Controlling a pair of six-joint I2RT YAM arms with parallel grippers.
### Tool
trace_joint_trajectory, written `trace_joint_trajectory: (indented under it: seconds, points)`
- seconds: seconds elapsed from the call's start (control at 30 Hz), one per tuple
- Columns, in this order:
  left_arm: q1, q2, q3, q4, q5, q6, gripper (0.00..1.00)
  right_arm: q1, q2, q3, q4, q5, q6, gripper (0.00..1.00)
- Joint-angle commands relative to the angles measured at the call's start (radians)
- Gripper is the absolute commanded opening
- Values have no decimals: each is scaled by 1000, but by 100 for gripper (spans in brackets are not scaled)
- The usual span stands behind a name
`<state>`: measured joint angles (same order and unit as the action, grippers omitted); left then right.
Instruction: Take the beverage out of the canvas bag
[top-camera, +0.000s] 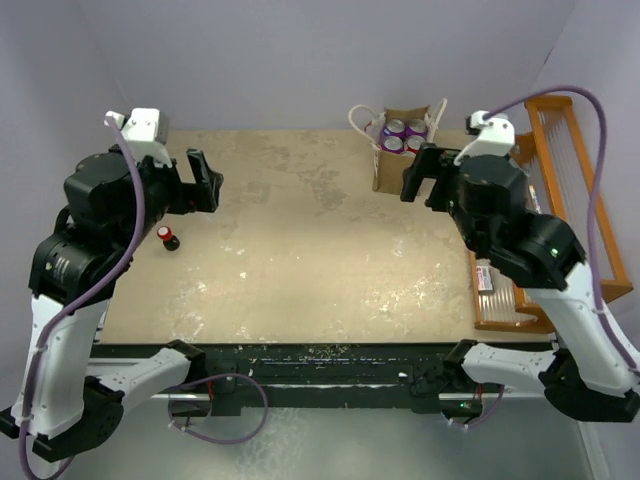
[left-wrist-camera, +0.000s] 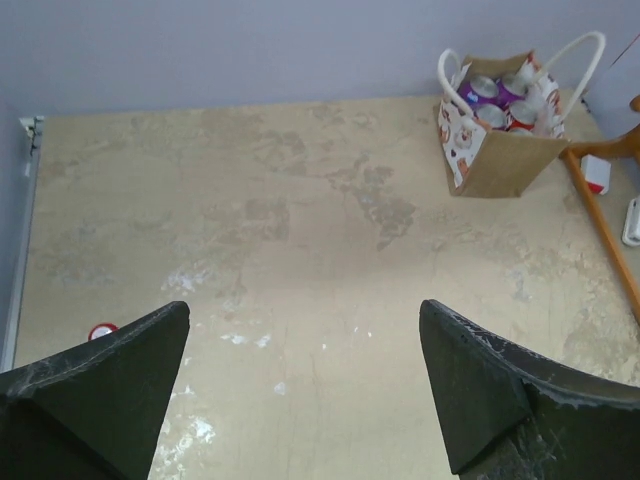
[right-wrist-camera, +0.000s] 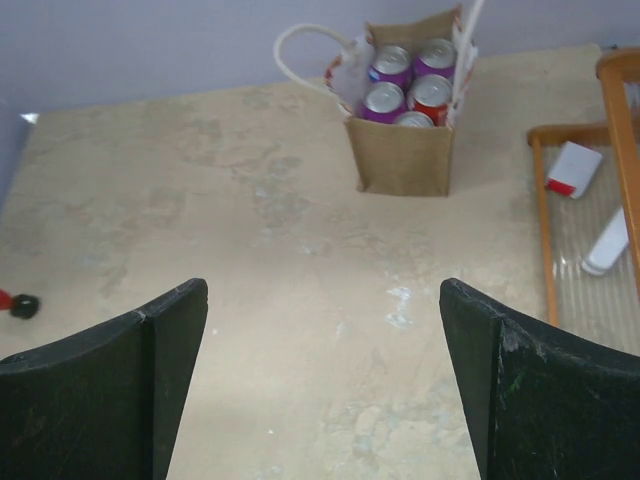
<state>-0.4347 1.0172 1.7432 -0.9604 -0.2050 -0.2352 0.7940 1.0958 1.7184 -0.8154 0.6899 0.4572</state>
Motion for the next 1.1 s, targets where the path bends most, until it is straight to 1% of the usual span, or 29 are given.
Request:
trace_joint_trajectory:
  seconds: [0.0, 0.2, 0.5, 0.67, 0.87, 1.07]
  points:
    - [27, 34, -43, 29, 41, -38, 99, -73, 67, -24, 11, 8, 24, 99]
    - [55, 103, -96, 49, 68, -86, 99, -164, 215, -26, 52, 25, 16, 99]
    - [84, 248, -125, 122, 71, -61, 99, -248, 533, 98, 99, 60, -12, 99]
    - [98, 352, -94, 178, 71, -12, 99, -300, 682, 206, 122, -26, -76, 100]
    - [105, 452, -73, 235, 70, 37, 99, -353, 763, 268, 222, -103, -159, 100]
    - [106, 531, -23, 289, 77, 96, 99, -419, 883, 416, 255, -223, -205, 100]
